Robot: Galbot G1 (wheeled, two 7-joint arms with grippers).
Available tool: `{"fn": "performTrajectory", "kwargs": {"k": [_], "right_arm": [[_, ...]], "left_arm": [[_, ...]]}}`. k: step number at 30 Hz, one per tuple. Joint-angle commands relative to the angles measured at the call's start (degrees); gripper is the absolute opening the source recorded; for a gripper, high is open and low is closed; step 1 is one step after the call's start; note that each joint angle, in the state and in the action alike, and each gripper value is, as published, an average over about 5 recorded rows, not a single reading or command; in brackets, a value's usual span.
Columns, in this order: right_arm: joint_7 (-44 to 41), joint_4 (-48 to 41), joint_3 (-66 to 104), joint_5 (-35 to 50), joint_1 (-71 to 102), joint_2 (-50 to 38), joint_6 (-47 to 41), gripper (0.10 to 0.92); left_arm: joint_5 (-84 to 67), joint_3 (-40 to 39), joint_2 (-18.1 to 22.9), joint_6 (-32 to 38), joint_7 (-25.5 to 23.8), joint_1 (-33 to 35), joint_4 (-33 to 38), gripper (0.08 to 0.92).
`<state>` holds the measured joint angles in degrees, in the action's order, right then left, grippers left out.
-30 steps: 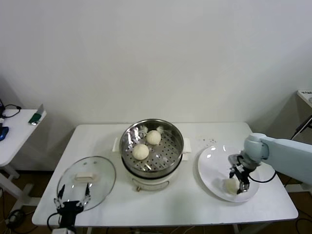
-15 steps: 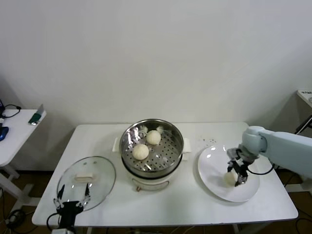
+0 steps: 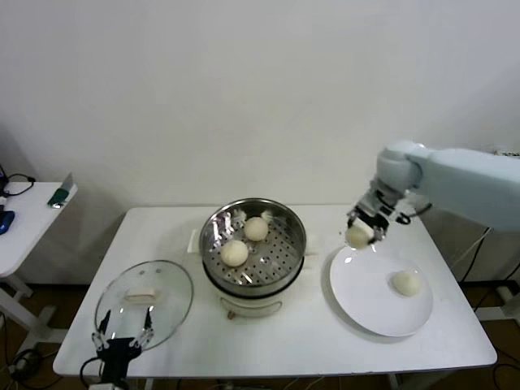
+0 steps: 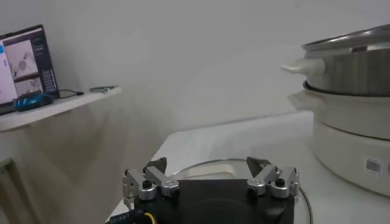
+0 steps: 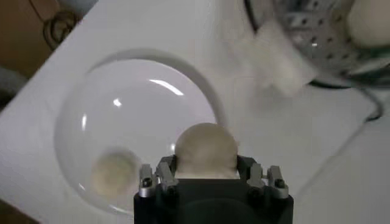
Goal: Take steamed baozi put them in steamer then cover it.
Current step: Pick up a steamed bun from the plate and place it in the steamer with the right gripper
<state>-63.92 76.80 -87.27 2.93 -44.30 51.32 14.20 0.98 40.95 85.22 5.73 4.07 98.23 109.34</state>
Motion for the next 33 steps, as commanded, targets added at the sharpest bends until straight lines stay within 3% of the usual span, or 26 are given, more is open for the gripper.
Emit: {"fn": "performTrajectory", "kwargs": {"k": [1, 16, 33], "right_arm": [[-0.96, -1.78, 2.15, -2.59, -8.21, 13.49, 12.33, 0.653], [-0.32, -1.71, 4.17, -6.23, 4.18, 29.29, 12.3, 0.659], [-0.48, -0.35, 1.65, -7.4, 9.03, 30.27, 13.47, 0.662]], "left_arm": [[-0.16, -0.1, -0.11, -0.22, 0.0, 0.04, 0.58, 0.823], [-0.32, -0.01, -0.37, 0.16, -0.22, 0.35, 0.86, 0.823], [-1.01, 0.64, -1.31, 0.62, -0.27, 1.23, 0.04, 0.823]]}}
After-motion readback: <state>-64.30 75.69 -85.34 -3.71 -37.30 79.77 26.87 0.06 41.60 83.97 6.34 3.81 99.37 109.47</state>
